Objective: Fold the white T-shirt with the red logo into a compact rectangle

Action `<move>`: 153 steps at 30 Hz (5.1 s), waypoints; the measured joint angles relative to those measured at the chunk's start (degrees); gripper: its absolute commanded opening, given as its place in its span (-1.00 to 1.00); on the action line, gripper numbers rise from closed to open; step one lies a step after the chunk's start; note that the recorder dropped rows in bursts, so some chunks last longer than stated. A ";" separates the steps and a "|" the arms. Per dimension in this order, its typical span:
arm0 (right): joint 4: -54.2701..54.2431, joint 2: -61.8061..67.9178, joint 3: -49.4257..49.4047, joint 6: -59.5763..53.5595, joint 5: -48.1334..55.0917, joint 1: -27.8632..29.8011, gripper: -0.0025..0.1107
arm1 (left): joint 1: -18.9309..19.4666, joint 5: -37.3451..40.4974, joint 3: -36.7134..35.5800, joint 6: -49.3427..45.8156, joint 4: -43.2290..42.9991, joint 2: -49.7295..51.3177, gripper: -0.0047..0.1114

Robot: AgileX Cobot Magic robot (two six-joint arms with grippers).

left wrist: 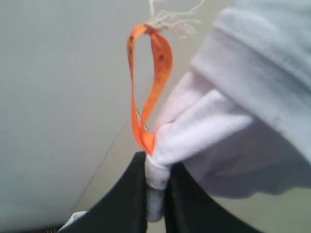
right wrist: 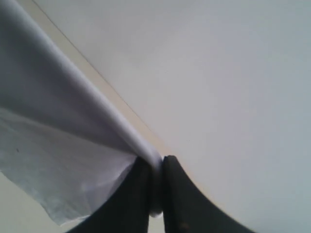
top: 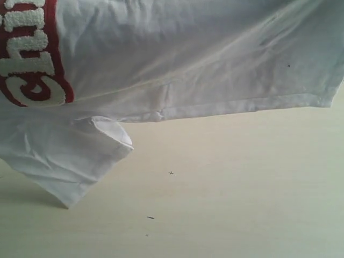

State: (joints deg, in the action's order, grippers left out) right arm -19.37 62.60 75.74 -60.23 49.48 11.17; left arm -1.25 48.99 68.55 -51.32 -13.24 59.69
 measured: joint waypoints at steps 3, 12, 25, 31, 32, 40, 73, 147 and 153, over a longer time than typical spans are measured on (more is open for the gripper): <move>-0.13 -1.29 0.00 2.71 1.13 0.00 -0.96 | 0.00 0.55 0.00 0.54 -0.17 -1.89 -0.92; -1.32 -6.55 0.00 9.94 4.37 0.00 -0.96 | 0.00 2.59 0.00 3.03 -0.22 -7.43 -0.92; -2.59 -6.53 0.00 16.53 9.97 0.00 -0.96 | 0.00 4.32 0.00 4.37 3.09 -6.47 -0.92; 1.90 4.49 -0.11 21.07 18.28 0.00 -0.96 | 0.00 9.96 0.00 1.24 4.11 6.44 -0.92; 2.03 6.55 -0.11 21.21 19.23 0.00 -0.96 | 0.00 10.56 0.00 0.35 4.22 8.54 -0.92; 8.74 25.97 -0.20 16.41 12.72 0.00 -0.96 | 0.00 0.46 0.00 -4.24 3.90 27.22 -0.92; 10.18 48.44 -0.20 24.17 -40.10 0.00 -0.95 | 0.36 -52.50 -0.04 9.80 8.77 51.64 -0.92; -0.12 44.71 -6.09 33.17 2.37 -2.92 -0.96 | -8.08 1.85 -16.32 9.18 28.97 39.11 -0.92; -2.10 44.71 -6.09 32.41 2.64 -3.14 -0.96 | -8.08 1.85 -16.32 11.16 28.89 36.79 -0.81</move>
State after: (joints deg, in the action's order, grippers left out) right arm -21.47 107.31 69.65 -27.82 52.12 8.02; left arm -9.33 50.84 52.23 -40.16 15.65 96.48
